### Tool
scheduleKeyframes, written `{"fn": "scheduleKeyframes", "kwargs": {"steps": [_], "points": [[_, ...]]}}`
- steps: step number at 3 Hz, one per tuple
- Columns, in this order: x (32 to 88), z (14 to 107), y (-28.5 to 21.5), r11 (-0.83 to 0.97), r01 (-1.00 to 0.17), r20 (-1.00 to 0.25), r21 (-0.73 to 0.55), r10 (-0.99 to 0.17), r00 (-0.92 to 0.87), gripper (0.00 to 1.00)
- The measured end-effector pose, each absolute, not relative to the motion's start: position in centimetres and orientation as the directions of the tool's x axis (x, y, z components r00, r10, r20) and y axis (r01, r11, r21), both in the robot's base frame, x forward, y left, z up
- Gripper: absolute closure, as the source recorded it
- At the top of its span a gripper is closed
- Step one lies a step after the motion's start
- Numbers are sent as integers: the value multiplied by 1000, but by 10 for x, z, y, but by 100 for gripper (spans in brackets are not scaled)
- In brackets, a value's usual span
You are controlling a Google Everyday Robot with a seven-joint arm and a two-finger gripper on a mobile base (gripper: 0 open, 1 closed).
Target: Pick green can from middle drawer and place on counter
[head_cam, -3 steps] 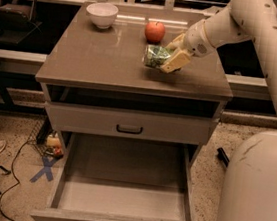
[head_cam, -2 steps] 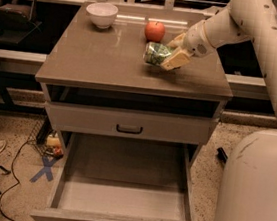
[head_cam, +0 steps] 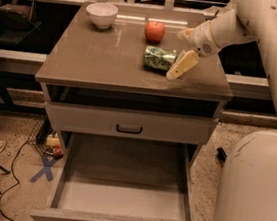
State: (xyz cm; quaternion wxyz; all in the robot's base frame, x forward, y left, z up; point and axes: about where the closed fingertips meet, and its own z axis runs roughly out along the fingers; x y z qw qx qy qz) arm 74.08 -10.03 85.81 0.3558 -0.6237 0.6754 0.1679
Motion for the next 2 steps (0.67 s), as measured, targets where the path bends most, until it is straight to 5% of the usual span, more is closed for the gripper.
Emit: {"fn": "scheduleKeyframes", "kwargs": {"steps": [2], "points": [[731,882,-201,300,-913,-703,-276,-711,-22,0]]}}
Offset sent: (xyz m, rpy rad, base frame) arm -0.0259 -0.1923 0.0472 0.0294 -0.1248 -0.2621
